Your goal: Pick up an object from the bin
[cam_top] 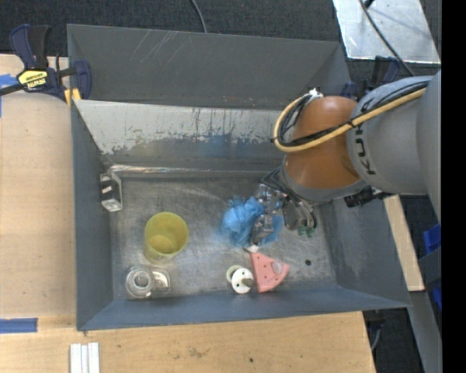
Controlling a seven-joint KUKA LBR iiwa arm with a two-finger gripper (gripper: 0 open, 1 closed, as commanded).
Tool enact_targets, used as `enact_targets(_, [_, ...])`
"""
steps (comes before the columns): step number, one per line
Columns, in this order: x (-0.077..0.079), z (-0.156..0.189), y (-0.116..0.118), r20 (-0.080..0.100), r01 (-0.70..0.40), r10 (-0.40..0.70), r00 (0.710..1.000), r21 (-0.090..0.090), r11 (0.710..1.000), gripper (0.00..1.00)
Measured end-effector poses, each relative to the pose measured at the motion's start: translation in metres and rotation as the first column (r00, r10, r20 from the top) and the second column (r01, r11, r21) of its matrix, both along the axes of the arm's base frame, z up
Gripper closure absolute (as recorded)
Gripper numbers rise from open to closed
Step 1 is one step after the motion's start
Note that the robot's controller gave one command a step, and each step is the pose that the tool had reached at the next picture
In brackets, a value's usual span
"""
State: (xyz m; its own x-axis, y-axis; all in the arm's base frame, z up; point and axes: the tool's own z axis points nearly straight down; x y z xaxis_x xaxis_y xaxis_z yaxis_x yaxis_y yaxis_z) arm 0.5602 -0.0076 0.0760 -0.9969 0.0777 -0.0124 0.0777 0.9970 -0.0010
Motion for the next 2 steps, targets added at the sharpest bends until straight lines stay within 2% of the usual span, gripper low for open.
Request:
enact_targets(1, [-0.001,0.003,0.000,-0.003,0.000,0.000,1.000,0.000,1.000,1.00])
enact_targets(2, [-0.005,0.020,0.000,-0.015,0.000,0.000,1.000,0.001,1.000,1.00])
